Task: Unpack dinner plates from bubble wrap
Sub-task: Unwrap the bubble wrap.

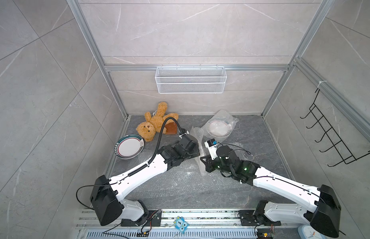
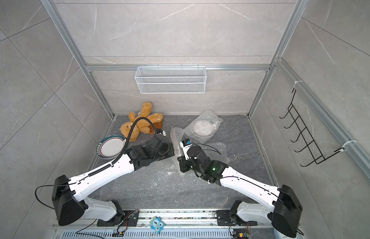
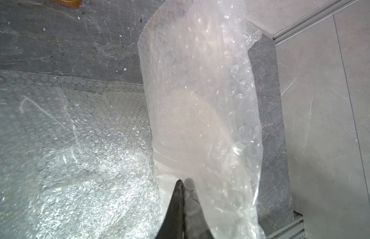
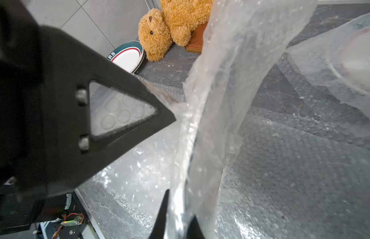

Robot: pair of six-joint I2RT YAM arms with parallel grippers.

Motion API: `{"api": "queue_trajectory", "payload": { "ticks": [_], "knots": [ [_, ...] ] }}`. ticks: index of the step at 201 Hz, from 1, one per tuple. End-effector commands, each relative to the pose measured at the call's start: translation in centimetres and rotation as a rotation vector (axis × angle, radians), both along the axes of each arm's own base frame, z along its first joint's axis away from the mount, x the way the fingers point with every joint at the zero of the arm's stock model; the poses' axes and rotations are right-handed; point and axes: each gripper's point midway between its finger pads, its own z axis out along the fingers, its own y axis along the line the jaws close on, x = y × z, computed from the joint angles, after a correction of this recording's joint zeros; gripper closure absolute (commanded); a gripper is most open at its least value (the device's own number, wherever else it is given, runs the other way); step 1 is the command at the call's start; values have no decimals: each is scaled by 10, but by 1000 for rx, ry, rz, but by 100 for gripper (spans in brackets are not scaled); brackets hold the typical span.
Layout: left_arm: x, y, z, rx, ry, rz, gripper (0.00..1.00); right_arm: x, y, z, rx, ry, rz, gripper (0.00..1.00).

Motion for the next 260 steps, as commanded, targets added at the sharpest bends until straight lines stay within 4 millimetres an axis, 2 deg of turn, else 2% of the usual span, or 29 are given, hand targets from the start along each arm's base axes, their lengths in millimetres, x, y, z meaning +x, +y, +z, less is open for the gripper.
{"api": "queue_trajectory", "payload": {
  "ticks": [1,21,61,86,118,126,145,165,183,203,220,241,260],
  "knots": [
    [29,50,54,8,-166,179,100,-3,-39,-54,-97,161,-123,100],
    [29,57,56,12,-168,189,100,0,-47,-65,-77,196,-155,100],
    [27,69,54,18,-164,206,100,2,-51,-71,-49,219,-169,100],
    [24,73,46,16,-148,210,100,2,-51,-64,-32,215,-162,100],
    [15,82,18,15,-87,225,100,2,-51,-46,-15,194,-154,100],
    [13,84,11,12,-71,223,88,1,-51,-40,-10,186,-149,100],
    [7,92,-2,-4,-30,226,45,1,-53,-28,-20,168,-149,100],
    [0,103,-1,-45,-11,224,24,2,-61,-23,-70,153,-162,100],
    [-7,107,11,-57,-37,181,15,5,-70,-19,-110,133,-188,100],
    [-13,93,21,-73,-40,66,11,8,-82,-6,-145,98,-232,100],
    [-18,77,19,-98,-4,-19,11,11,-97,17,-190,58,-284,100],
    [-21,56,21,-171,15,-105,10,15,-124,43,-274,13,-390,100],
    [-20,51,22,-196,20,-116,8,17,-152,62,-373,8,-509,100]
  ]
}}
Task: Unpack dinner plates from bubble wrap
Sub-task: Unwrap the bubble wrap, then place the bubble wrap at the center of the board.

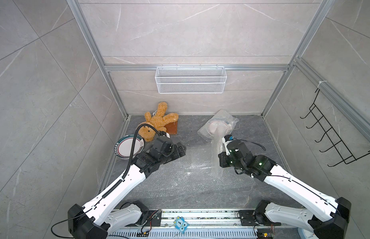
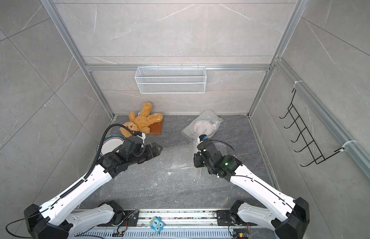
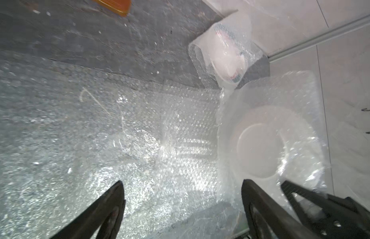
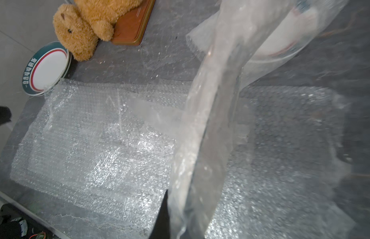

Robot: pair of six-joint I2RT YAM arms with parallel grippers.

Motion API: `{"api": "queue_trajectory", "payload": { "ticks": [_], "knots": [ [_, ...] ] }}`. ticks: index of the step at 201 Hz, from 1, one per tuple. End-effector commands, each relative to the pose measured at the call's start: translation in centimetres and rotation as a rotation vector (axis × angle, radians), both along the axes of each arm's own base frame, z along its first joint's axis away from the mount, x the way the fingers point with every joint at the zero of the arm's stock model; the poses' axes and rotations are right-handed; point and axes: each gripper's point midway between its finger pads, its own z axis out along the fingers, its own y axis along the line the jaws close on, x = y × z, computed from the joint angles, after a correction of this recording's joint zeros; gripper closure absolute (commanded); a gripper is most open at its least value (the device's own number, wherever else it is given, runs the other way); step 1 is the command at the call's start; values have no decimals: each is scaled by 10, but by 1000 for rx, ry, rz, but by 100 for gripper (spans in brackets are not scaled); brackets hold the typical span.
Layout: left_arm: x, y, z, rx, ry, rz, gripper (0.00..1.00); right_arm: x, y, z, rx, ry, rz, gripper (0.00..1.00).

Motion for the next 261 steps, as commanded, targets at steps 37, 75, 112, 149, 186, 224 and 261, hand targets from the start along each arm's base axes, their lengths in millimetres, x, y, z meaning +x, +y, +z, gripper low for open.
{"api": "queue_trajectory", "payload": {
  "ticks": [37,75,112,149,186,224,261],
  "knots": [
    [2,-19,10,-101,-3,-95,6,5,-84,67,-283,-117,-305,100],
    [1,-12,-2,-116,21,-75,6,8,-124,123,-490,-203,-462,100],
    [-1,-5,-10,-136,44,-52,6,15,-115,131,-616,-185,-417,100],
    [-4,8,-21,-149,79,-10,6,14,-60,76,-674,-108,-227,100],
    [-5,19,-33,-189,125,23,6,8,-10,-13,-804,-11,-101,100],
    [-9,29,-40,-172,138,42,6,-1,10,-107,-859,112,-30,100],
    [-9,30,-51,-182,168,53,6,-11,29,-149,-899,138,37,100]
  ]
}}
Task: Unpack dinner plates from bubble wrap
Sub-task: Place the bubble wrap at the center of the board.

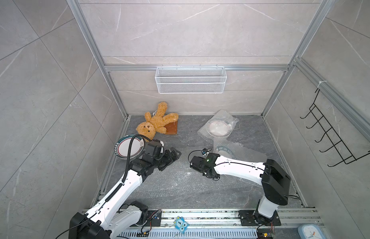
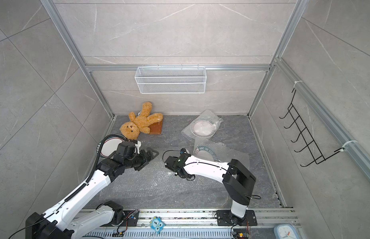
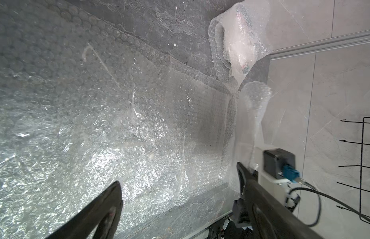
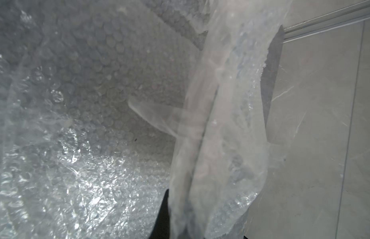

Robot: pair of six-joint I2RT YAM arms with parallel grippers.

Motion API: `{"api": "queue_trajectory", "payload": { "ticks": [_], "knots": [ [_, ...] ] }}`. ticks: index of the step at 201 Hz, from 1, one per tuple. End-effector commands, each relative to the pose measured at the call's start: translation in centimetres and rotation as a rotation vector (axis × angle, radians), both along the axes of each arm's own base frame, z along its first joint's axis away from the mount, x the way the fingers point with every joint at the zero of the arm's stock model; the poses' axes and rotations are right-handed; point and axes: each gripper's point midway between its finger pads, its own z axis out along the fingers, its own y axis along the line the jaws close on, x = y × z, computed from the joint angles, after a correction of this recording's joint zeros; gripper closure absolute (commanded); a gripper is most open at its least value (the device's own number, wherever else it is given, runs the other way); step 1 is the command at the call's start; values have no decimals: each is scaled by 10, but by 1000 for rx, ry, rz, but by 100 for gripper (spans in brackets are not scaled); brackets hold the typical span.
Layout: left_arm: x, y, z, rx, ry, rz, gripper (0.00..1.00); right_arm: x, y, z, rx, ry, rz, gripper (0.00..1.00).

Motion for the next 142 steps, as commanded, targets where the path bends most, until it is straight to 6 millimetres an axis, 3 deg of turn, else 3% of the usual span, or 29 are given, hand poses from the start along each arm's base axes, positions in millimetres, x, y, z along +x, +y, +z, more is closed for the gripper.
{"api": "queue_trajectory", "payload": {
  "ticks": [1,43,87,111,125,142],
  "knots": [
    [0,-3,1,-37,5,-7,6,1,22,-12,52,-35,22,100],
    [2,-3,-6,-34,20,-6,7,-6,31,-36,40,2,61,98],
    [3,-2,-12,-33,34,-3,7,-12,37,-44,86,41,78,69],
    [3,-3,-14,-34,34,-10,7,-20,54,-23,256,62,103,48],
    [3,-4,-11,-35,25,-21,7,-26,67,-2,395,77,134,32],
    [2,-5,-8,-36,6,-40,7,-33,80,27,556,99,173,22]
  ]
}}
